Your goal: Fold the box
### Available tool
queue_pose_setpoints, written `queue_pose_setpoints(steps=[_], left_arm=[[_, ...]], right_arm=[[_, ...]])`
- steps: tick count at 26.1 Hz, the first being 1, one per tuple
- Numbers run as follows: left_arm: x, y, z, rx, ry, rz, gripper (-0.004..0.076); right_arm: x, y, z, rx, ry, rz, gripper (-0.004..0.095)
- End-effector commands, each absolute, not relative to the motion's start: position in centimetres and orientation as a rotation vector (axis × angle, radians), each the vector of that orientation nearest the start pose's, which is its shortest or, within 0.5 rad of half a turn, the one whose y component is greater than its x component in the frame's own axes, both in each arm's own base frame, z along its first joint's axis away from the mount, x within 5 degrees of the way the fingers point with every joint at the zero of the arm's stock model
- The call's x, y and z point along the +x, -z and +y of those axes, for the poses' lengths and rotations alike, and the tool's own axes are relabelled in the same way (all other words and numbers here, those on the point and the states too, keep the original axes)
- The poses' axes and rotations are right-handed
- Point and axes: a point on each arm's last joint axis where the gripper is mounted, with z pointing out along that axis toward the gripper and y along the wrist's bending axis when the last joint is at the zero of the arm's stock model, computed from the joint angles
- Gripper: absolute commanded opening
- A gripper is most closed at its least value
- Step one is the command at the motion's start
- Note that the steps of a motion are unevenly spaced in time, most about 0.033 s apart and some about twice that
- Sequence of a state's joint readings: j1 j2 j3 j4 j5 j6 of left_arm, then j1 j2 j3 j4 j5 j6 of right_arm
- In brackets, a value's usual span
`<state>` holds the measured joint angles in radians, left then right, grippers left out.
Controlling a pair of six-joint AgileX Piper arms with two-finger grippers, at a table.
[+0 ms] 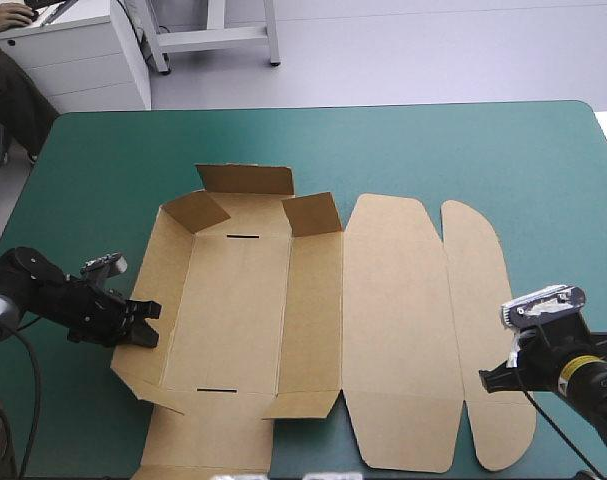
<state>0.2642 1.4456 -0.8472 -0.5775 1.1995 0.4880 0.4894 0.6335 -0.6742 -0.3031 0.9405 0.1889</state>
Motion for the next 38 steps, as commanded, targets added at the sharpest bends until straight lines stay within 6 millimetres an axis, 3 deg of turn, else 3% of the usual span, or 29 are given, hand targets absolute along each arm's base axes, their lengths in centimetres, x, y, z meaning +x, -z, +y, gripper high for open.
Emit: queue_pose_setpoints(steps=[1, 6, 15, 23, 26, 33, 38], left_arm=[[22.8, -24.6, 0.6, 0.010, 0.909, 2.940, -0.0010], [24.3, -26.5, -0.2, 0.156, 0.766, 2.941, -0.0010], [28.3, -30.7, -5.6, 0.731, 0.298, 2.861, -0.0010], [32.4, -33.7, -9.5, 1.056, -0.162, 2.585, -0.0010], [33.4, -34.3, -11.6, 1.188, -0.353, 2.368, -0.0010], [32.9, -35.0, -16.8, 1.407, -0.577, 1.975, -0.0010], [30.2, -31.7, -20.2, 1.499, -0.730, 1.760, -0.0010]], right_arm=[[10.4, -32.4, 2.8, -0.445, 0.059, 2.220, -0.0020], [10.3, -32.3, 2.8, -0.443, 0.063, 2.237, -0.0020], [10.2, -32.1, 2.7, -0.441, 0.072, 2.267, -0.0020], [10.0, -31.9, 2.5, -0.440, 0.084, 2.294, -0.0020], [10.0, -31.9, 2.5, -0.440, 0.084, 2.293, -0.0020], [10.0, -31.9, 2.5, -0.437, 0.082, 2.293, -0.0020], [10.0, -31.9, 2.5, -0.437, 0.083, 2.295, -0.0020]])
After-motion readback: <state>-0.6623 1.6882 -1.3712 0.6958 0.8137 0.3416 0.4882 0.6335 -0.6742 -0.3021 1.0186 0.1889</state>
